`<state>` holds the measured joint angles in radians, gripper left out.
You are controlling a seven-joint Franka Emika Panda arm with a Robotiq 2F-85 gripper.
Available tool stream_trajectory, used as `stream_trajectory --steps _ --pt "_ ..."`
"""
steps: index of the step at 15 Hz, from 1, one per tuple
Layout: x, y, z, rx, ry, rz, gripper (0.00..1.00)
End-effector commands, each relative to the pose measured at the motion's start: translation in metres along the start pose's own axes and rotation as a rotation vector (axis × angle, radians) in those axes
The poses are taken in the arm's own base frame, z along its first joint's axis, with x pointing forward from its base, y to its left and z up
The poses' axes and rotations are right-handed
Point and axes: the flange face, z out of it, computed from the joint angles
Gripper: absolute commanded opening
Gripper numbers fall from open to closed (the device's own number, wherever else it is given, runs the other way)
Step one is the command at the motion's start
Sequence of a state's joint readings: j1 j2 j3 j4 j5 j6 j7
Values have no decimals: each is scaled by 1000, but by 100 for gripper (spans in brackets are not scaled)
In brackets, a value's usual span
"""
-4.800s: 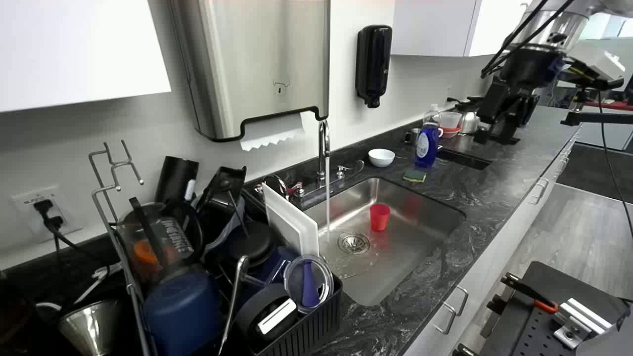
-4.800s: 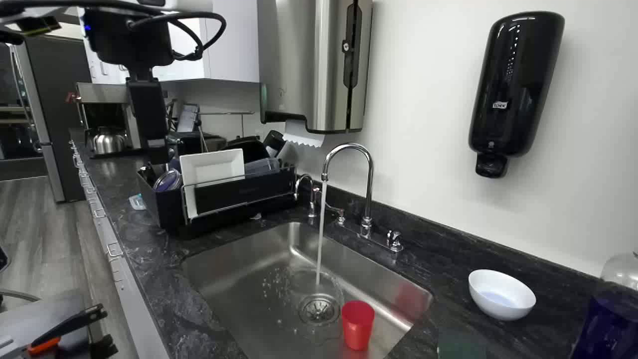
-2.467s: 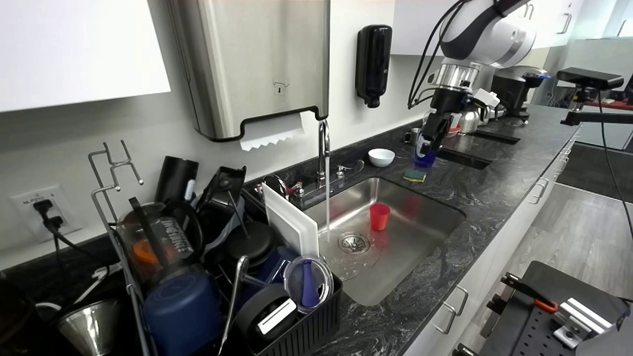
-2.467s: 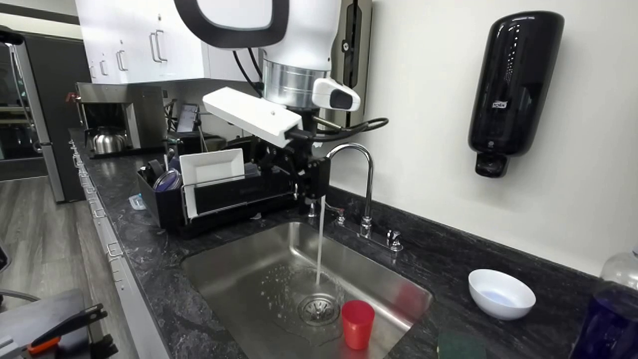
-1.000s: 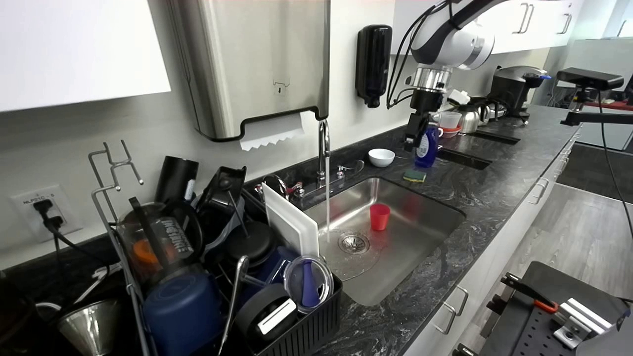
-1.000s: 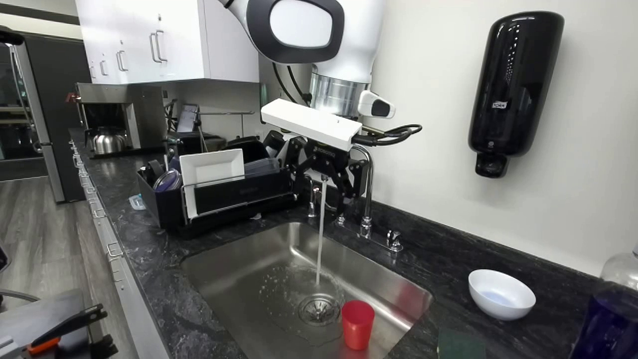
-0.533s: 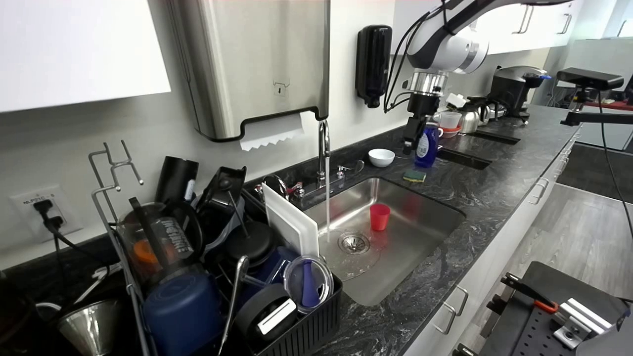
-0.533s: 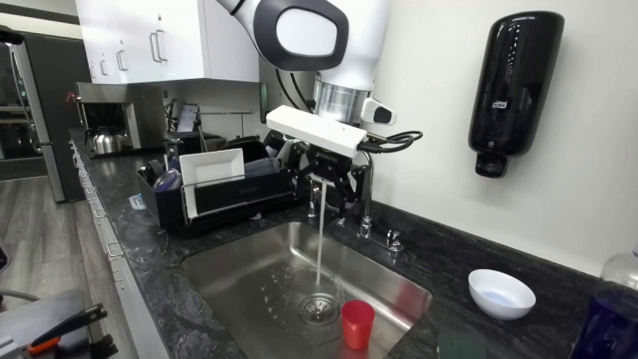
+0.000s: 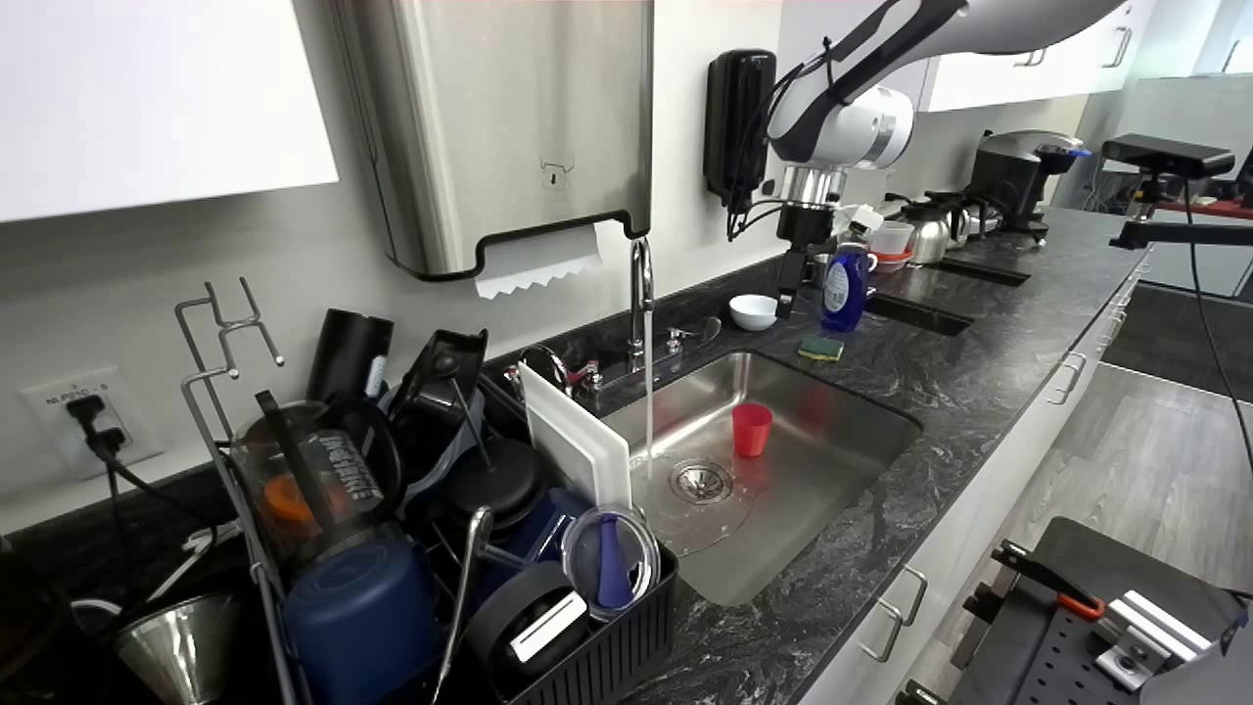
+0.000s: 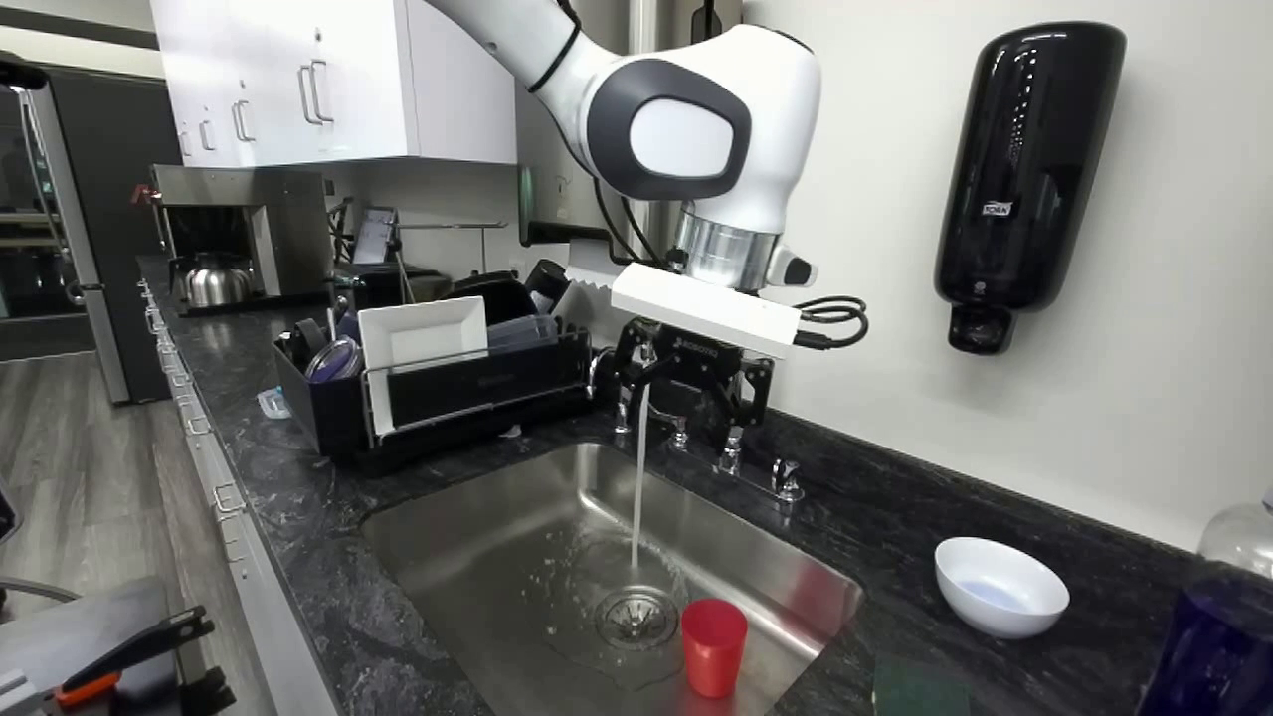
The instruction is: Push the right faucet handle backwards, take the red cup out of the sink
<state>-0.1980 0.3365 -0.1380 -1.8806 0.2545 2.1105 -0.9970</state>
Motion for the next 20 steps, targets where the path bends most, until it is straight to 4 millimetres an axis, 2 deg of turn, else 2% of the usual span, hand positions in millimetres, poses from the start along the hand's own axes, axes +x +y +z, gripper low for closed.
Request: stream_trajectory --steps 1,12,20 --pt "9 20 9 57 29 -63 100" --pt "43 58 33 155 119 -160 100" --pt "68 66 55 206 118 -193 100"
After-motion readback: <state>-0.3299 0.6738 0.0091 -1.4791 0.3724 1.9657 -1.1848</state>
